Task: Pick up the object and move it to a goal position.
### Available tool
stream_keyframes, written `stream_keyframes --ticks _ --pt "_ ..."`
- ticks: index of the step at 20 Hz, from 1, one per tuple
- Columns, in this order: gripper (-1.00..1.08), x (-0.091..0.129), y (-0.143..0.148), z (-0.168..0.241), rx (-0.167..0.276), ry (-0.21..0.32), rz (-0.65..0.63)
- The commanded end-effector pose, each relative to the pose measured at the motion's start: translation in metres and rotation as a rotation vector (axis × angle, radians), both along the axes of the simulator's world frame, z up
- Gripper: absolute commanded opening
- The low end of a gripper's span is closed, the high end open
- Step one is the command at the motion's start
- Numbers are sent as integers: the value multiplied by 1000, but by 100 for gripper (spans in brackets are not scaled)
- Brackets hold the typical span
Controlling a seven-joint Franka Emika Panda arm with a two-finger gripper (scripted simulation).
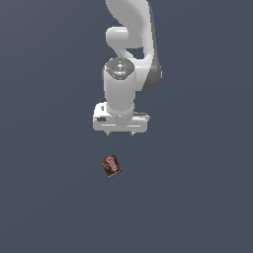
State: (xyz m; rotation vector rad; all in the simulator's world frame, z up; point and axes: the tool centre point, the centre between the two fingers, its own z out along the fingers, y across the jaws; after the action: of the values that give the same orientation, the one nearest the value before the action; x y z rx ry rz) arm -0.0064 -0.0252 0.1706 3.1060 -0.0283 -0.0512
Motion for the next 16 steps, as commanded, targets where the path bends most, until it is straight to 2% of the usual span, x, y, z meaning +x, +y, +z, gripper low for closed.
stream_keyframes --ticks 1,9,16 --pt "100 0 0 0 0 0 0" --pt "100 4 -4 11 -21 -19 40" --pt "100 5 -5 10 -21 -19 46"
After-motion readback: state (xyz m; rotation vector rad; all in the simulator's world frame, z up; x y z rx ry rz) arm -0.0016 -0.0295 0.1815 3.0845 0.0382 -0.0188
